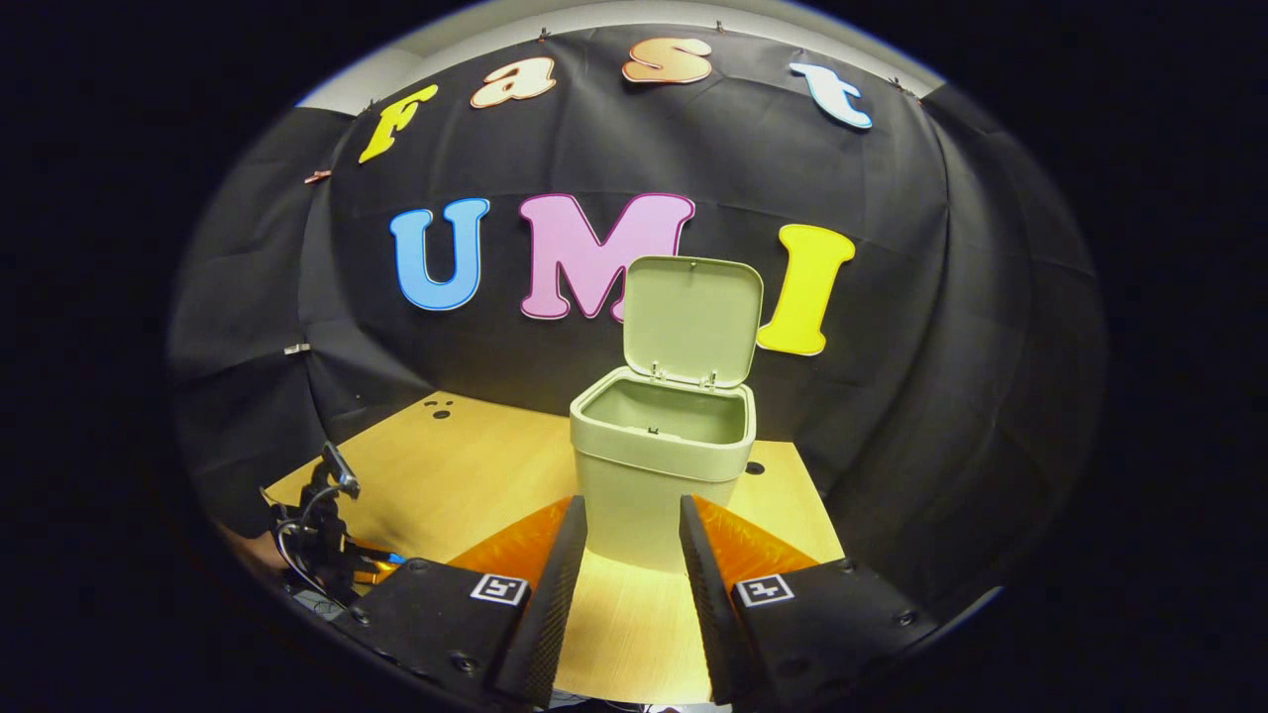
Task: Press the lid of the desktop garbage bin to open it, pick up the crumpled paper on the desktop and throw it into the bin, then pick up the pop can on the desktop and drop it into the bin, and finally close the garbage bin lid.
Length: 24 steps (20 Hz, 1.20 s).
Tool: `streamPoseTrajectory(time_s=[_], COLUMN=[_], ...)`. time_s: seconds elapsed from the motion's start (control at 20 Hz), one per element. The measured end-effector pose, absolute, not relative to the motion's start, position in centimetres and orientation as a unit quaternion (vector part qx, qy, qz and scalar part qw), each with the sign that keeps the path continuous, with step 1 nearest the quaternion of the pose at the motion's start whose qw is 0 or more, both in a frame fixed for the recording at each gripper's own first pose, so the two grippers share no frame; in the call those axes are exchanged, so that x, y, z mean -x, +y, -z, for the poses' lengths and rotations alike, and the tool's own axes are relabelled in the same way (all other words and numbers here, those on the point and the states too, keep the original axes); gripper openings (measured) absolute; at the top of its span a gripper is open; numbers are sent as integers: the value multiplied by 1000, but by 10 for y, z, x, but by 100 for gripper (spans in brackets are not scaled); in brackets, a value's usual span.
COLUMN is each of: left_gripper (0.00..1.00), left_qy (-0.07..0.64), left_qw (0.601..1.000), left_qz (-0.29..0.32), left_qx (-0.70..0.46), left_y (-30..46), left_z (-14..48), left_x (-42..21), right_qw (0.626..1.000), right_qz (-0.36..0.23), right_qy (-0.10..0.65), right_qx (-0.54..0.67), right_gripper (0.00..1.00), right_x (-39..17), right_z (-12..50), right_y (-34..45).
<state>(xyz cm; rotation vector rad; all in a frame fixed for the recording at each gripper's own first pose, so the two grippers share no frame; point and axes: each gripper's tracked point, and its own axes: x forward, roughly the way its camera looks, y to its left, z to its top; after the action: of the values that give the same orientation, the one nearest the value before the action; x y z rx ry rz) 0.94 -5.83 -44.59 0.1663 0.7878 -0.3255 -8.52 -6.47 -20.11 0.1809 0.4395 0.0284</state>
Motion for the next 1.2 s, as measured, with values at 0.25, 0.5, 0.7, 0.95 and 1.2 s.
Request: streamPoseTrajectory(time_s=[0.25, 0.5, 0.7, 0.95, 1.2], left_gripper=[39, 39, 39, 39, 39], left_qy=[326, 245, 187, 134, 104], left_qw=[929, 950, 959, 958, 951], left_qz=[166, 192, 214, 252, 291], left_qx=[-49, -14, 16, 27, 25], left_y=[-65, -93, -121, -160, -204], left_z=[378, 285, 216, 158, 121], left_x=[-31, -64, -95, -125, -153], right_qw=[970, 968, 967, 967, 967], right_qz=[-25, -41, -45, -41, -22], right_qy=[220, 228, 231, 227, 227], right_qx=[-100, -100, -101, -106, -109], right_gripper=[61, 61, 61, 61, 62], right_x=[80, 79, 76, 73, 78], right_z=[210, 220, 226, 227, 229], right_y=[-50, -38, -38, -43, -57])
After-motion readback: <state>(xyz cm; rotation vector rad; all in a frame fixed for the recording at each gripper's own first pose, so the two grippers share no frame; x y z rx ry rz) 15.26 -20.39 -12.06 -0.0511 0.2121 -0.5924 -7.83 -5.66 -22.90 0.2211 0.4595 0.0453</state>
